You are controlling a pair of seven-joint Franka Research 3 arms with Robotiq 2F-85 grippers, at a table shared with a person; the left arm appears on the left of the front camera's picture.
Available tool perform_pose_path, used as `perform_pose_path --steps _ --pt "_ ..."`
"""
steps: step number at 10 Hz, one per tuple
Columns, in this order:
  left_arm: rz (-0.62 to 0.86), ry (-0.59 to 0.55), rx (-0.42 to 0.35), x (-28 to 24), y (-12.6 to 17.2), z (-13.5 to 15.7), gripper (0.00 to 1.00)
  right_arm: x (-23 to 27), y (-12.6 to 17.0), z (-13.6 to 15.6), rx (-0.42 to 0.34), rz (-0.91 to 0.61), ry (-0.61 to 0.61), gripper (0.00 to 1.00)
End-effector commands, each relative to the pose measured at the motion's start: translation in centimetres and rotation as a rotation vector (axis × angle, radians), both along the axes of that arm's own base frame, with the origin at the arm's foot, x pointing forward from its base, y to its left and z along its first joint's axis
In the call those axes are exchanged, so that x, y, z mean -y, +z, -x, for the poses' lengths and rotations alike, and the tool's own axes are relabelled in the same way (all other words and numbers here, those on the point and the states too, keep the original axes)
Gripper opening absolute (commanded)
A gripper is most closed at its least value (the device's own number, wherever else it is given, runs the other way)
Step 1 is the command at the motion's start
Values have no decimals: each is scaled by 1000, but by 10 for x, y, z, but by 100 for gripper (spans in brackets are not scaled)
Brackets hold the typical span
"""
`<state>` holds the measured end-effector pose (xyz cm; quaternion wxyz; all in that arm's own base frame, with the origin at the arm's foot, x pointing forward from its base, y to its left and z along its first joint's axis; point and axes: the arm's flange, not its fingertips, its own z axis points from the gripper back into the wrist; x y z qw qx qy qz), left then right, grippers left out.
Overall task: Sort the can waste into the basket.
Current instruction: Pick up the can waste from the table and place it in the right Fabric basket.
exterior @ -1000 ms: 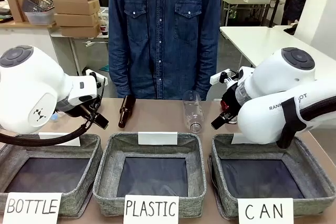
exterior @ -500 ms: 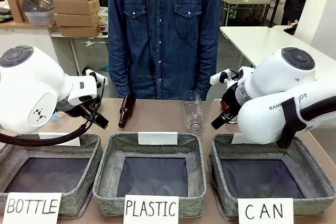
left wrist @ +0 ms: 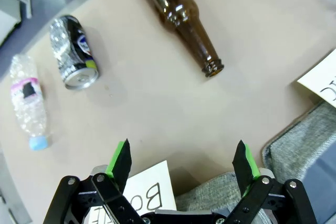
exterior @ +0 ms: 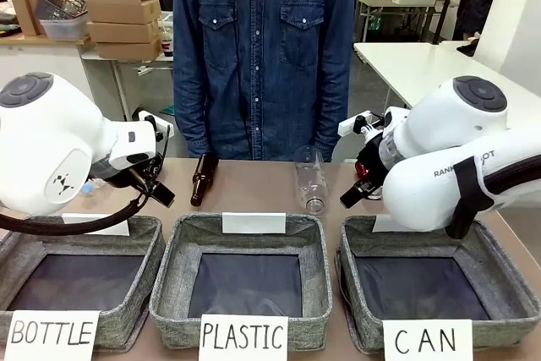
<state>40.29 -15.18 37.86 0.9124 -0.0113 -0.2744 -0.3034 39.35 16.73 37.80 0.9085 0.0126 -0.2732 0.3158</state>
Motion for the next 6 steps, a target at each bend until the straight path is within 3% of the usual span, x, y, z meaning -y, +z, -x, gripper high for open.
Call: perform_pose_path --steps 1,2,3,4,5,6 --pt "-41 -86 -6 -36 73 48 100 22 69 46 -26 -59 -11 100" --pt "-5 -104 58 -66 117 94 100 50 101 84 -17 -72 -2 100" --pt "58 -74 137 -99 138 134 100 76 116 119 29 -66 -47 100" --pt "55 -27 167 -118 136 158 100 90 109 144 58 -46 -109 100" --pt "21 34 135 -114 114 158 100 88 85 150 45 -47 -128 100" --pt "41 -49 133 -70 174 68 100 47 145 65 34 -72 -54 100"
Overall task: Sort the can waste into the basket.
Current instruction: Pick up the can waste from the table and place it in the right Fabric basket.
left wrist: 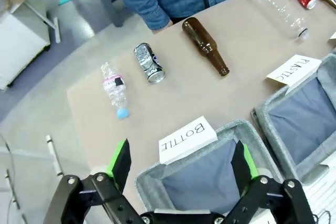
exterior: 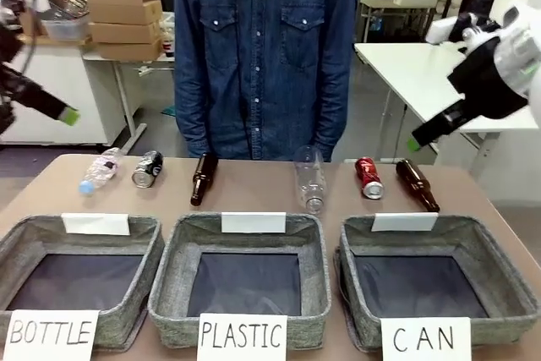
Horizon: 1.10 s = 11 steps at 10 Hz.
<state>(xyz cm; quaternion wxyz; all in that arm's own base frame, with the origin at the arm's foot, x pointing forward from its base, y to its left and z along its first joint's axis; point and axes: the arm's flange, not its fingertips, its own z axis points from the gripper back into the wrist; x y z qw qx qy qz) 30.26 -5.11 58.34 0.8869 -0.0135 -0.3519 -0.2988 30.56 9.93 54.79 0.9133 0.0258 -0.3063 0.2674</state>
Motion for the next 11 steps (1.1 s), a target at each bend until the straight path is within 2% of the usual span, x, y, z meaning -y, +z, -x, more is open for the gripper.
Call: perform_pose_path --steps 1,2,3,4,5,6,7,8,9,10,11 --pt "-16 -42 -20 31 -31 -32 100 -20 -25 -23 -12 0 31 100" --pt "0 0 0 0 0 0 100 0 0 0 0 0 0 100" --pt "55 -121 -321 -5 4 -16 100 17 14 1 -150 -284 88 100" --pt "192 -207 -578 -35 10 -36 100 57 27 6 -341 -563 135 100" --pt "362 -204 -733 -74 9 -54 100 108 30 12 -460 -826 82 100" --pt "472 -214 -783 -113 2 -65 100 157 21 20 -472 -1034 56 100" --pt "700 -155 -801 -152 -5 -71 100 201 -2 23 -497 -1211 -32 100" --pt "927 -148 -756 -180 -11 -74 100 227 -22 24 -521 -1310 -91 100" --pt "1106 -127 -689 -194 -17 -76 100 243 -35 28 -504 -1383 -154 100" --pt "1212 -131 -651 -191 -22 -81 100 251 -41 34 -464 -1409 -220 100" --pt "1186 -55 -662 -180 -24 -89 100 252 -40 42 -360 -1379 -262 100"
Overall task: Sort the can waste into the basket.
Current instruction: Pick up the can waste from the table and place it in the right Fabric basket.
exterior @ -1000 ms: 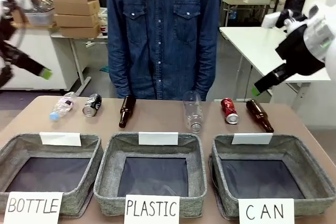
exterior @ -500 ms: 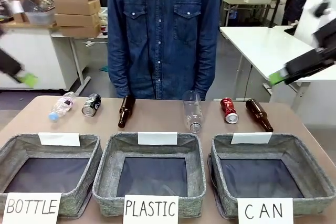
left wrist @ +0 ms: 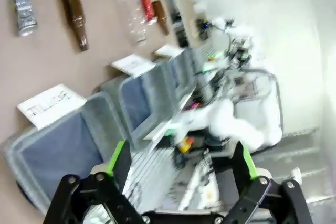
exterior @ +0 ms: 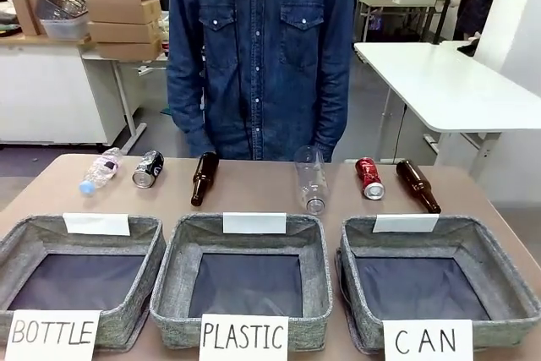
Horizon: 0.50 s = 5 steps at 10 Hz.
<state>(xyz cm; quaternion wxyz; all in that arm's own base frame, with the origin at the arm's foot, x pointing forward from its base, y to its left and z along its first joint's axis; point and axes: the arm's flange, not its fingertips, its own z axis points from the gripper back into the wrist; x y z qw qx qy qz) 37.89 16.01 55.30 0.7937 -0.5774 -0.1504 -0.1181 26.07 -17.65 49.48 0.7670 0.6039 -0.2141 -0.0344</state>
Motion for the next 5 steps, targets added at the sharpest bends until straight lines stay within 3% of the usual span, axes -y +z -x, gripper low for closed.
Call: perform_pose_path --steps 1,5 --pt "-115 -81 56 1 7 14 100 -13 10 3 61 91 101 100" --pt "-115 -81 56 1 7 14 100 -13 10 3 61 91 101 100"
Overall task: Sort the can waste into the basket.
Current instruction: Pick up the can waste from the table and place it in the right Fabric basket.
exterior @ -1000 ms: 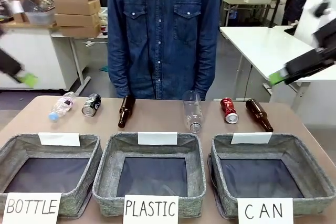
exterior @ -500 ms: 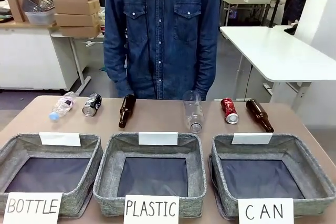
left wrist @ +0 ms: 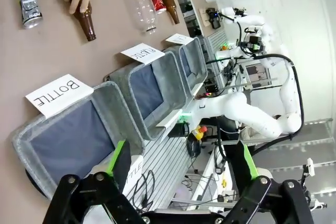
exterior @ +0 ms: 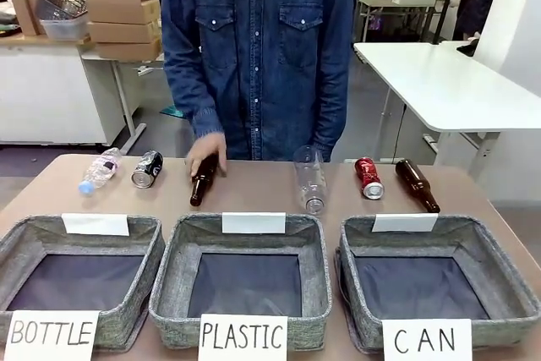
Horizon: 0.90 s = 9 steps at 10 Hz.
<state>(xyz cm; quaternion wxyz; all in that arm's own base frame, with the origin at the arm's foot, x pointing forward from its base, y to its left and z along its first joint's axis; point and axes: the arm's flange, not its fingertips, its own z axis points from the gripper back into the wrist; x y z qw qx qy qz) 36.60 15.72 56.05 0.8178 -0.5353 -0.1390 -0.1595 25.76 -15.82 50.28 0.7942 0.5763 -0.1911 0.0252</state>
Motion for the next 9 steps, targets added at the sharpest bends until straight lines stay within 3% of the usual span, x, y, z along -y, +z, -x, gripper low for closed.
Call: perform_pose_path --steps 1,4,5,6,7,8,9 --pt "-5 -21 22 -2 -1 1 100 5 2 -1 38 -10 -7 100" --pt "-6 1 5 -1 0 1 100 5 2 -1 38 -10 -7 100" --pt "-193 -56 -34 30 -7 -22 100 5 2 -1 38 -10 -7 100" --pt "-289 -102 -72 67 -15 -43 100 5 2 -1 38 -10 -7 100" --pt "-302 -183 -101 88 -15 -56 100 5 2 -1 38 -10 -7 100" --pt "-225 -224 -105 74 -4 -62 100 5 2 -1 38 -10 -7 100" --pt "-145 -188 -114 34 7 -68 100 5 2 -1 38 -10 -7 100"
